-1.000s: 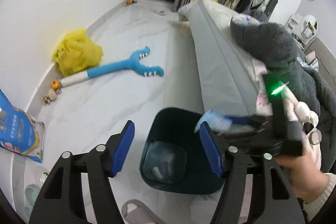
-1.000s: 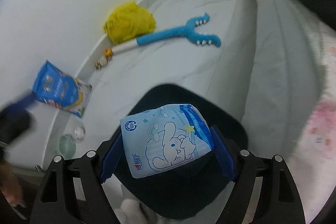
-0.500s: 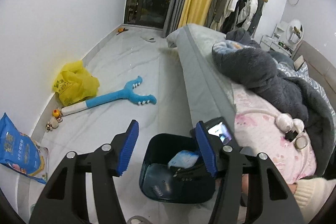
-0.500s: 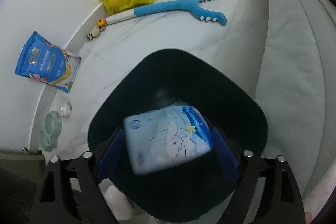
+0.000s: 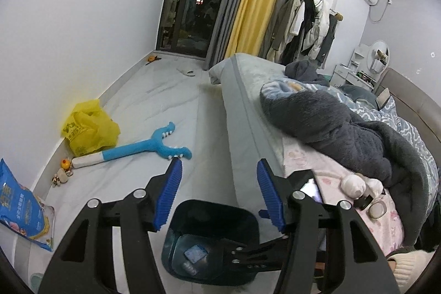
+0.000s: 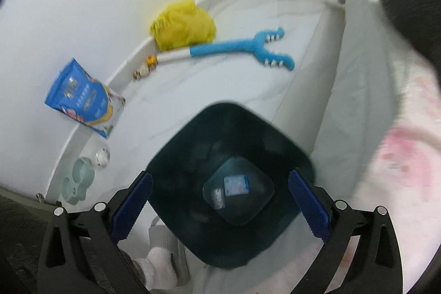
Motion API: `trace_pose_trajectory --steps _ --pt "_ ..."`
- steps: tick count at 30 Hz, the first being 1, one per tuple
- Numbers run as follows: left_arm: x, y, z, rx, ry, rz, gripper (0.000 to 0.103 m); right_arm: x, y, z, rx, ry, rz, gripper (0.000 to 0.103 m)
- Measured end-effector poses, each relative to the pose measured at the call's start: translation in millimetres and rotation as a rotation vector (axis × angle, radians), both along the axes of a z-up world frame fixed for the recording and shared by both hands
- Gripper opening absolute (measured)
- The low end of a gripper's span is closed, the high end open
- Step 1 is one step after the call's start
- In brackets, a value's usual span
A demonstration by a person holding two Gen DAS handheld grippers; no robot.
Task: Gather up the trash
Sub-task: 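Open both tools to drop the diaper pack and bubble wrap into the bin, then grasp the cardboard tape roll with the right tool while the left tool grasps the black plastic piece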
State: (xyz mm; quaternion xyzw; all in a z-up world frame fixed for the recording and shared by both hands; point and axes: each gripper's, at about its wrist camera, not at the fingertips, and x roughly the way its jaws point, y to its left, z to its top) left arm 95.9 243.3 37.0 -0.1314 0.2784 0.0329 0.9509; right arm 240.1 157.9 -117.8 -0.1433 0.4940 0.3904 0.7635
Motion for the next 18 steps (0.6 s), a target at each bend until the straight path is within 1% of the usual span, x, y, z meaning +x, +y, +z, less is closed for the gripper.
trace_pose_trajectory --steps 4,6,9,12,18 --pt "4.0 -13.8 8.0 0.007 -0.011 -0.019 0.06 -2.9 -31.0 35.4 0.061 -0.097 -0.007 0.1" --pt "7.8 -24.2 11.4 0.002 -0.015 -0.031 0.06 -3.8 -47.0 50.3 0.08 -0.14 -0.018 0.1" --pt "14.4 -43.9 15.7 0.017 -0.023 -0.054 0.061 -4.9 -74.4 70.2 0.106 -0.196 -0.03 0.1" --pt "22.5 -64.5 16.5 0.025 -0.026 -0.083 0.063 -7.5 -99.1 82.1 0.107 -0.246 -0.04 0.1" --pt "40.8 -103.2 12.2 0.026 -0.014 -0.137 0.067 -11.7 -148.3 93.9 0.092 -0.293 -0.07 0.1"
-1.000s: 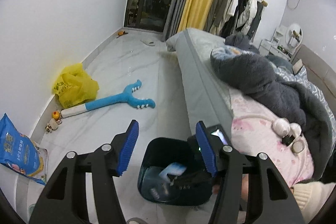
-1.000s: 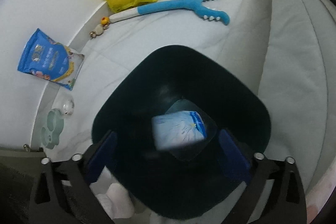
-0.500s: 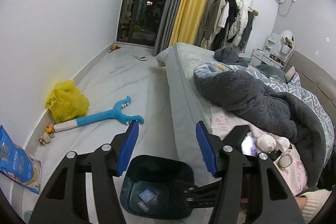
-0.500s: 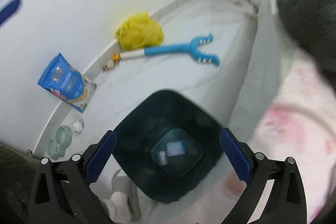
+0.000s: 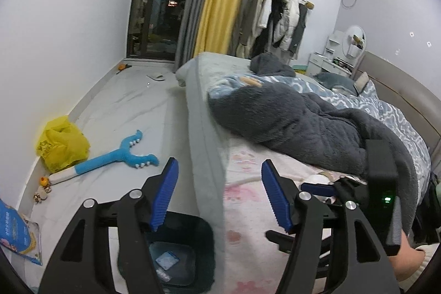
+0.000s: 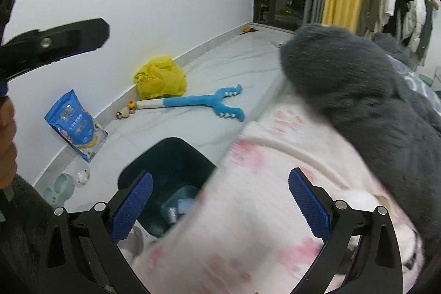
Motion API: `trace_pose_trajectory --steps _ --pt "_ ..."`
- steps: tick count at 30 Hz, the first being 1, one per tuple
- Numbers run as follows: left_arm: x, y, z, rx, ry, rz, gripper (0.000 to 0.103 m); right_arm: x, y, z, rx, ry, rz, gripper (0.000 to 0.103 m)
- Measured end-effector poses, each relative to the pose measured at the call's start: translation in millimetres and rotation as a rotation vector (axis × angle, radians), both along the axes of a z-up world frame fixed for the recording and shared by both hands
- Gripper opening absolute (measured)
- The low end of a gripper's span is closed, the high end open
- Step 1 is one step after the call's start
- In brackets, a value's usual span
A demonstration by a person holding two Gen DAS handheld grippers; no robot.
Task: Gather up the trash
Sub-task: 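Grasp the cardboard tape roll with the right tool while the left tool grasps the black plastic piece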
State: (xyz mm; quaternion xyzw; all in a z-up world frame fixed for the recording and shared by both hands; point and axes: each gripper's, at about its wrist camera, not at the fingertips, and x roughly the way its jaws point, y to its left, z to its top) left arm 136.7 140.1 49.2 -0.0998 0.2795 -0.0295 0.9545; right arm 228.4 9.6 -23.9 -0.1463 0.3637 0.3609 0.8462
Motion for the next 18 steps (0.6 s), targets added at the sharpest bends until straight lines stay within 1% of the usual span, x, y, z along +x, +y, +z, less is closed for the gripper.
trace_pose_trajectory --steps 2,9,11,13,15,18 --pt "6.3 -9.3 -1.5 -0.005 0.004 -0.012 0.07 -2.3 -17.9 2.7 -0.008 -0.018 -0.011 0.1" --pt "21.4 -39.0 -14.8 -0.024 0.045 -0.046 0.07 -12.8 -83.4 3.7 -0.057 -0.069 -0.033 0.099" --pt "24.7 -47.7 -19.1 -0.032 0.06 -0.056 0.07 -15.9 -98.0 4.5 -0.056 -0.078 -0.041 0.093" --pt "28.4 -54.2 -23.0 -0.044 0.075 -0.068 0.07 -18.0 -114.3 3.5 -0.058 -0.082 -0.051 0.082" --pt "32.1 -62.8 -28.8 -0.051 0.094 -0.079 0.071 -19.5 -127.0 1.1 -0.065 -0.082 -0.055 0.08" --pt "37.2 -74.9 -38.6 -0.041 0.124 -0.083 0.071 -22.3 -143.2 -4.1 -0.088 -0.087 -0.062 0.079"
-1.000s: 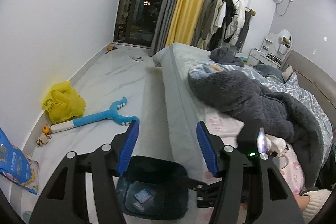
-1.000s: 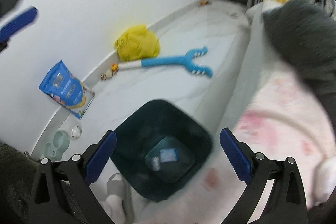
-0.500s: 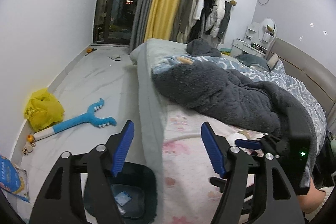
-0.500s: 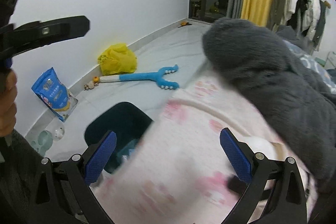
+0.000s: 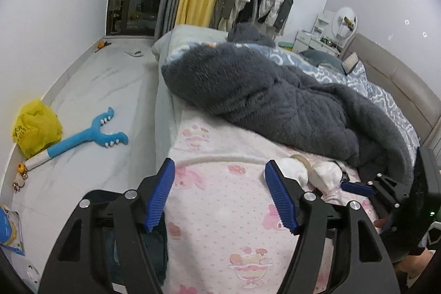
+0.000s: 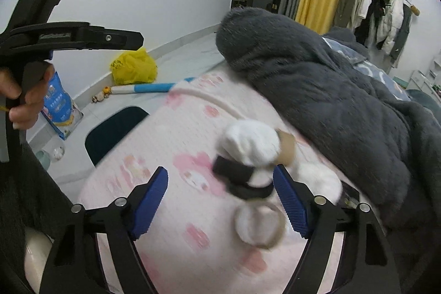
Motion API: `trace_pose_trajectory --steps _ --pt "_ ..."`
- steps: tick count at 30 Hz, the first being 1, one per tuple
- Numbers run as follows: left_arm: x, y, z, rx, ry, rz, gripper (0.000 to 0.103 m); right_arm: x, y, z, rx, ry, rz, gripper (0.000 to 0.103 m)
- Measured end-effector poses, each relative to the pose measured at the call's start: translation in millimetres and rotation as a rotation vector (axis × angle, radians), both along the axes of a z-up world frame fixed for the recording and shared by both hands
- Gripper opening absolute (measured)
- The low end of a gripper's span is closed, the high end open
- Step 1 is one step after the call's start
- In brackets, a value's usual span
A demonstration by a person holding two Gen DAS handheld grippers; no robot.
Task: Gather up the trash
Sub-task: 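Grasp the cardboard tape roll with the right tool while the left tool grasps the black plastic piece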
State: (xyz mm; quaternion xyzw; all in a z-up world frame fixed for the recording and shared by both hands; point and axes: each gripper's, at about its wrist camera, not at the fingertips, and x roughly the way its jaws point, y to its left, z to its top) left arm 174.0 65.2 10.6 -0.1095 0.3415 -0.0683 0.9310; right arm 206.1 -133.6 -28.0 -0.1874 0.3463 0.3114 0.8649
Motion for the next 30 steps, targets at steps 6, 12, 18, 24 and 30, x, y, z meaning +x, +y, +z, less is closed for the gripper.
trace_pose_trajectory --steps 6,12,18,24,30 --pt "10.4 -17.3 -20.7 -0.044 0.08 -0.022 0.071 -4.2 -16.9 -8.8 -0.04 -0.009 -0.006 0.071" --pt "16.0 -35.0 -33.1 -0.05 0.132 -0.041 0.071 -5.9 -26.5 -22.9 -0.102 -0.016 -0.005 0.066" --pt "18.7 -52.7 -42.1 -0.039 0.165 -0.066 0.071 -4.3 -28.2 -38.5 -0.189 -0.036 -0.004 0.052" --pt "21.1 -70.0 -50.3 -0.023 0.187 -0.096 0.071 -3.8 -31.6 -40.5 -0.192 -0.042 0.001 0.045" --pt "21.1 -87.4 -57.2 -0.012 0.198 -0.127 0.071 -5.2 -41.5 -23.7 -0.085 -0.024 -0.002 0.045"
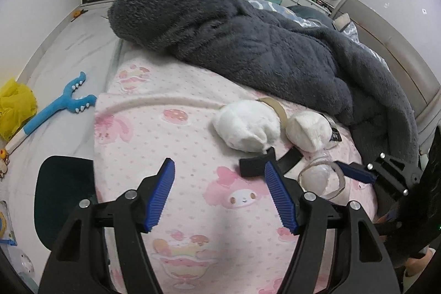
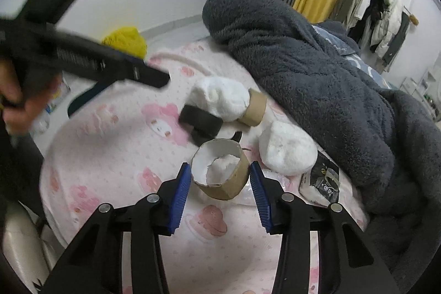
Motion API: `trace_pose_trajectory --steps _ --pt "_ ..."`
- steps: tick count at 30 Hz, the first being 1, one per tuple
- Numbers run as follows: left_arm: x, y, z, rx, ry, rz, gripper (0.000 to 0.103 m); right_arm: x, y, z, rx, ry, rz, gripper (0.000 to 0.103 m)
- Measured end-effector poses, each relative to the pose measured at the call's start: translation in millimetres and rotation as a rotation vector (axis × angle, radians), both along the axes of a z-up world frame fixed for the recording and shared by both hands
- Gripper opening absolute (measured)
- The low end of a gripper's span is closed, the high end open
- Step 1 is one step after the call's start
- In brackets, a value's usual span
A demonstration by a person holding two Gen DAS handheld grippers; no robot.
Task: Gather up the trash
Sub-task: 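Grasp the cardboard tape roll with the right tool while the left tool grasps the black plastic piece, then carry the tape roll and black piece over the green bin with both tools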
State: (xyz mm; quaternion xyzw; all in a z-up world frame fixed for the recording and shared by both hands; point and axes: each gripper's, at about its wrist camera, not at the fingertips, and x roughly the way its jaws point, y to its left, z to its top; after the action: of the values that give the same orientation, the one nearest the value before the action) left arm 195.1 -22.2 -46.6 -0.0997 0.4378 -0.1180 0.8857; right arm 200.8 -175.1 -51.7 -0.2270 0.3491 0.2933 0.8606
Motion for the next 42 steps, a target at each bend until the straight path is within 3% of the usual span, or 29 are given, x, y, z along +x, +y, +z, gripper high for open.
trace_pose_trajectory --steps 9,19,25,29,34,42 --pt "5.2 -24.8 -7.2 -0.024 0.004 -0.026 0.067 9.0 -28.0 25.1 0.196 0.049 -0.068 0.045" --pt "12.5 -50.5 -17.3 0.014 0.017 -0.025 0.056 16.3 -75.3 38.0 0.379 0.086 -0.173 0.045" --pt "24.0 -59.7 -23.9 0.009 0.039 -0.013 0.054 12.1 -89.9 38.5 0.406 0.091 -0.195 0.045" --pt "32.9 -56.6 -29.8 -0.005 0.063 0.024 0.045 9.8 -94.7 36.9 0.402 0.09 -0.196 0.045" --pt "35.6 -56.0 -33.9 0.003 0.086 0.022 0.045 9.5 -100.9 33.5 0.393 0.094 -0.215 0.045" --pt "27.8 -51.2 -25.7 -0.005 0.057 -0.007 0.043 12.2 -92.0 39.7 0.394 0.081 -0.21 0.045"
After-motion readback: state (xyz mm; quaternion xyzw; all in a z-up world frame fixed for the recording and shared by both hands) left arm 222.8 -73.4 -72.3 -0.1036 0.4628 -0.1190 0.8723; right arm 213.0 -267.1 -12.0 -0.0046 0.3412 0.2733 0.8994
